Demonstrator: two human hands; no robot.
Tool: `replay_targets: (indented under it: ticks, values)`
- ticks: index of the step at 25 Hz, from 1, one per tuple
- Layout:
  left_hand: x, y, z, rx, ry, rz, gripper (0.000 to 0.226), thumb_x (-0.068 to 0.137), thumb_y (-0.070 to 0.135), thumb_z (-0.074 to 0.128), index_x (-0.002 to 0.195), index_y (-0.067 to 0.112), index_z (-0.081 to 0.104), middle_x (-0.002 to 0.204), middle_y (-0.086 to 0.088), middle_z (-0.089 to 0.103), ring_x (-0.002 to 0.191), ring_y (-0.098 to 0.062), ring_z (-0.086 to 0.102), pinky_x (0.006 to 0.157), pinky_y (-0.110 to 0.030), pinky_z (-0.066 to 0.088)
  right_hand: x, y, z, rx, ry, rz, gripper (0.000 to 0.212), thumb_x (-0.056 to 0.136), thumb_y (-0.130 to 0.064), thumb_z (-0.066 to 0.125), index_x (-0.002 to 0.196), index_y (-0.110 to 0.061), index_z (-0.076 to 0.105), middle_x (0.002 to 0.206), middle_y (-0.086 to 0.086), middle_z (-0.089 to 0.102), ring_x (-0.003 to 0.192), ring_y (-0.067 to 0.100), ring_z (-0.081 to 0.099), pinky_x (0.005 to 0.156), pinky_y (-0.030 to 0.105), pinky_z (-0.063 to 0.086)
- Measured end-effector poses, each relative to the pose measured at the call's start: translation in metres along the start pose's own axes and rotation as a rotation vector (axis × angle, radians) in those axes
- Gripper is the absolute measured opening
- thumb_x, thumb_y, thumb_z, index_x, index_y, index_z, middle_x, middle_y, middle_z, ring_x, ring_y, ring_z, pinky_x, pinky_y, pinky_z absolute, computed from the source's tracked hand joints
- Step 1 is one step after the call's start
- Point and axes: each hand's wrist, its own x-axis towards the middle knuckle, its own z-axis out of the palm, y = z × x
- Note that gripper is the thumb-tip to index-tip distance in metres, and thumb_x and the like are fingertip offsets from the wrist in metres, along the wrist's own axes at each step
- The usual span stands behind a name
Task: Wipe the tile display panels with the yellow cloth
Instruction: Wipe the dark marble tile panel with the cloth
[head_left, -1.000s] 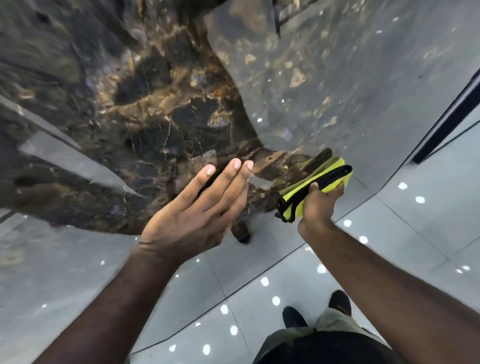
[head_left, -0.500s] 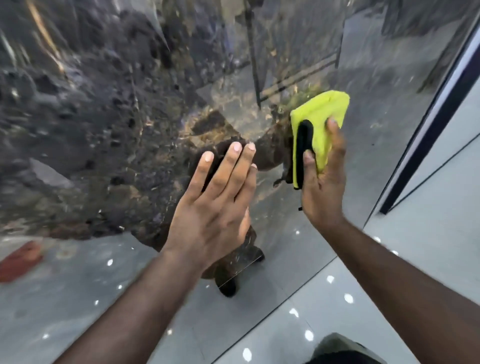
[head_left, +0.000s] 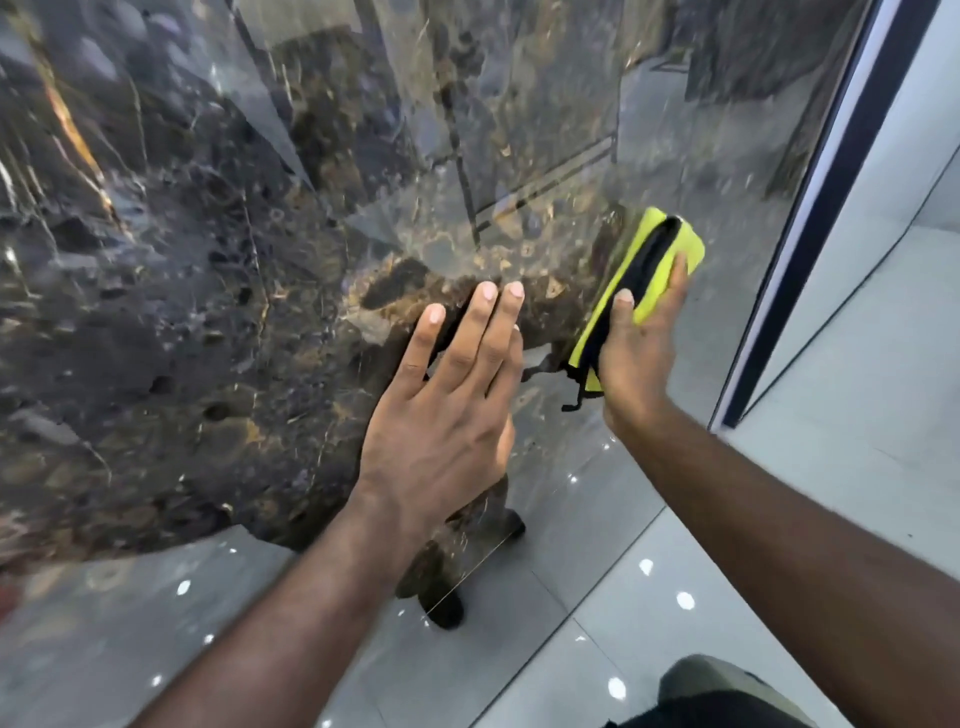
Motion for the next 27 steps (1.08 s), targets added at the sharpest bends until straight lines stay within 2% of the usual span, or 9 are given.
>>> replay_targets:
  ticks: [2,3,6,10,14,17,20,23,27]
  values:
    - [0.003,0.004,0.006,0.007,0.000,0.016,0.070,0.103,0.031,0.045,0.167,0.005,0.034,0.181,-0.015,0.011,0.167,-0.030,0.015,0.135,-0.057,-0.005,-0.014,0.019,-0.006,-0.050,-0.092,-0.311,0.066,0.114,-0.025,0.048,0.170,-0.020,0.014,0.173,-0.010,0.023,0.159,0.018,0.029,0.128,0.040,0.030]
    - [0.004,0.005,0.008,0.027,0.000,0.021,0.069,0.103,0.031,0.044,0.167,0.005,0.034,0.181,-0.015,0.012,0.167,-0.030,0.016,0.134,-0.057,-0.004,-0.015,0.031,-0.009,-0.032,-0.107,-0.290,0.066,0.114,-0.027,0.049,0.170,-0.022,0.013,0.173,-0.009,0.024,0.159,0.017,0.030,0.127,0.038,0.031]
    - [0.012,0.019,0.015,0.059,-0.022,0.042,0.072,0.102,0.029,0.046,0.167,0.003,0.032,0.181,-0.016,0.012,0.167,-0.031,0.016,0.135,-0.055,-0.003,-0.006,0.064,-0.012,0.052,0.001,0.392,0.069,0.113,-0.033,0.047,0.169,-0.039,0.009,0.162,-0.003,0.041,0.145,0.023,0.048,0.111,0.032,0.040]
    - [0.028,0.047,0.032,0.067,-0.126,0.174,0.075,0.102,0.033,0.049,0.167,0.002,0.030,0.181,-0.017,0.009,0.167,-0.031,0.015,0.135,-0.053,-0.003,-0.021,0.093,-0.030,-0.105,-0.041,0.147,0.067,0.109,-0.040,0.049,0.165,-0.048,0.012,0.170,-0.011,0.033,0.151,0.018,0.043,0.121,0.043,0.037]
    - [0.027,0.052,0.041,0.177,-0.112,0.289,0.077,0.104,0.037,0.048,0.170,0.002,0.028,0.180,-0.011,0.021,0.165,-0.024,0.023,0.134,-0.047,0.008,-0.025,0.133,-0.031,-0.109,-0.075,0.687,0.068,0.113,-0.033,0.045,0.167,-0.042,0.006,0.148,0.007,0.056,0.128,0.027,0.059,0.111,0.041,0.045]
    - [0.028,0.055,0.043,0.205,-0.142,0.342,0.077,0.103,0.037,0.049,0.169,0.003,0.030,0.178,-0.010,0.026,0.163,-0.023,0.028,0.134,-0.044,0.014,-0.033,0.153,-0.041,-0.162,-0.106,0.676,0.067,0.114,-0.032,0.045,0.168,-0.037,0.006,0.134,0.011,0.062,0.110,0.028,0.061,0.093,0.034,0.044]
    - [0.031,0.055,0.042,0.207,-0.160,0.352,0.078,0.102,0.040,0.053,0.168,0.002,0.034,0.176,-0.012,0.030,0.161,-0.026,0.032,0.131,-0.045,0.023,-0.028,0.170,-0.044,-0.198,-0.103,0.887,0.067,0.114,-0.032,0.045,0.169,-0.033,0.008,0.143,0.018,0.059,0.124,0.039,0.060,0.100,0.043,0.045]
    - [0.033,0.056,0.042,0.235,-0.181,0.365,0.076,0.104,0.042,0.050,0.167,0.003,0.035,0.176,-0.012,0.030,0.161,-0.027,0.032,0.130,-0.047,0.023,-0.019,0.182,-0.048,-0.218,-0.159,0.873,0.068,0.114,-0.032,0.043,0.168,-0.037,0.002,0.132,0.009,0.059,0.117,0.034,0.060,0.102,0.046,0.045]
    - [0.033,0.059,0.041,0.263,-0.181,0.364,0.075,0.104,0.043,0.050,0.167,0.004,0.037,0.176,-0.012,0.032,0.160,-0.026,0.034,0.130,-0.048,0.024,-0.003,0.178,-0.055,-0.174,-0.107,0.924,0.068,0.112,-0.023,0.048,0.168,-0.036,0.012,0.156,0.013,0.051,0.135,0.037,0.055,0.102,0.040,0.042]
